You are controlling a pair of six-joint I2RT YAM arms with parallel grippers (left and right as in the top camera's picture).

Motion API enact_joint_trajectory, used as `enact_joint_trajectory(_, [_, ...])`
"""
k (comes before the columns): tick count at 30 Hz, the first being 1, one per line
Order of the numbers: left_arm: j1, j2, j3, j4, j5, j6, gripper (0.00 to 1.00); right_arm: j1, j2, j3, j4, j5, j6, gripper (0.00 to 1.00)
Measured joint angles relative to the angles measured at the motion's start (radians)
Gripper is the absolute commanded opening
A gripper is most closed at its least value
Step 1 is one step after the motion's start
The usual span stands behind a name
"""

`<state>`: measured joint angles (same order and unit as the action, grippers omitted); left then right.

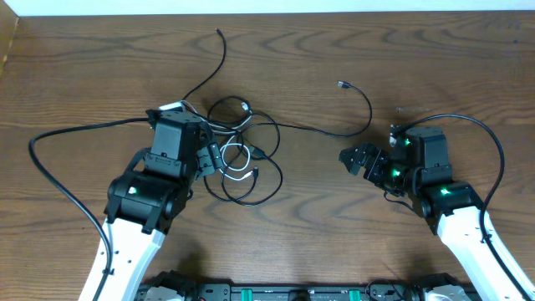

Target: Untangle cables

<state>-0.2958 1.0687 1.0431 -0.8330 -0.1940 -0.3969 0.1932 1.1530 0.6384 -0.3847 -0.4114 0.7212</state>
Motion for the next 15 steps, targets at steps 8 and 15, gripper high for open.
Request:
enact_joint_trajectory(8, [0.056,-0.003,0.0,-0.011,0.001,0.031,0.86,0.0,0.0,0.0,0.044,-0.07,-0.062,0.99])
enact_joint_trajectory(15, [0.204,-0.033,0.0,-0.092,-0.004,0.044,0.86,0.071,0.001,0.0,0.185,-0.166,-0.21,0.99])
